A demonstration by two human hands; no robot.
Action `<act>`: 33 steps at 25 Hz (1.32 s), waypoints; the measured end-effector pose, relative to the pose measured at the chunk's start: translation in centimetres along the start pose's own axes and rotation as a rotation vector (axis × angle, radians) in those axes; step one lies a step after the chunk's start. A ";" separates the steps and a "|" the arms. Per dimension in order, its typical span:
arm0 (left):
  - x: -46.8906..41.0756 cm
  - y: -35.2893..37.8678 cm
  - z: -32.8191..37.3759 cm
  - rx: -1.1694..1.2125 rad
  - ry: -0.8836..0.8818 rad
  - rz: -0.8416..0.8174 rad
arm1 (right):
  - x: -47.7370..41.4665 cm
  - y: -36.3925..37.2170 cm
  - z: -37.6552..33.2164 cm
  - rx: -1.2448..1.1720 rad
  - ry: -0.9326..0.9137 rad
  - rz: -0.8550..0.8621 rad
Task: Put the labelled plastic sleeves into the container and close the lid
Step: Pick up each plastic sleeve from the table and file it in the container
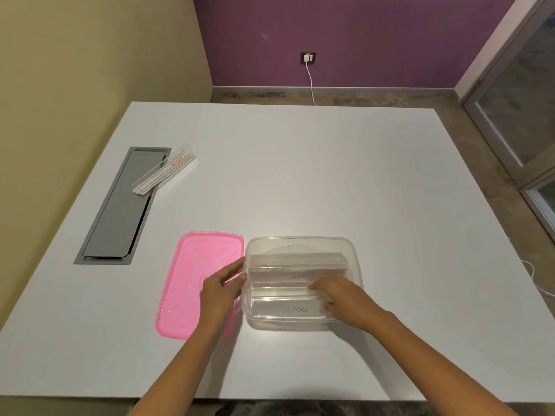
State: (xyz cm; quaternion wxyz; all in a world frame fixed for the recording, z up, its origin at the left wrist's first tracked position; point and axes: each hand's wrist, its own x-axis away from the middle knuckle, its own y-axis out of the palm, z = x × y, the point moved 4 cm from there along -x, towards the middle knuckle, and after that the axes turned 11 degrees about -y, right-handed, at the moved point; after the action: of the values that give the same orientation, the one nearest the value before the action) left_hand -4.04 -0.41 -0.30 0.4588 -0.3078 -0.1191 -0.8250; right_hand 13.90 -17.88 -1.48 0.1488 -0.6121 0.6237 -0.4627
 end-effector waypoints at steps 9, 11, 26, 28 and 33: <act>-1.0 -0.4 -0.5 0.000 0.000 -0.006 | 0.4 -1.4 -1.2 -0.009 -0.075 0.248; -1.3 -0.8 0.0 -0.055 0.020 0.060 | 0.4 -2.5 -1.9 -0.002 -0.156 0.432; -19.1 -11.6 13.8 -1.004 0.284 0.771 | -6.5 -5.6 -2.6 0.159 -0.086 0.575; -20.8 -12.5 15.0 -1.079 0.268 0.809 | -6.7 -5.7 -2.5 0.164 -0.061 0.554; -24.8 -13.5 16.3 -1.155 0.147 0.770 | -7.4 -5.6 -2.4 0.241 -0.054 0.479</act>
State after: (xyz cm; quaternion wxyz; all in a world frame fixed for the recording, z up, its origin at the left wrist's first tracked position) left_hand 0.90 31.79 -1.67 0.4885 -0.4662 0.4875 -0.5535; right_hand 17.15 -9.30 1.20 0.3426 -0.4369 0.6870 -0.4687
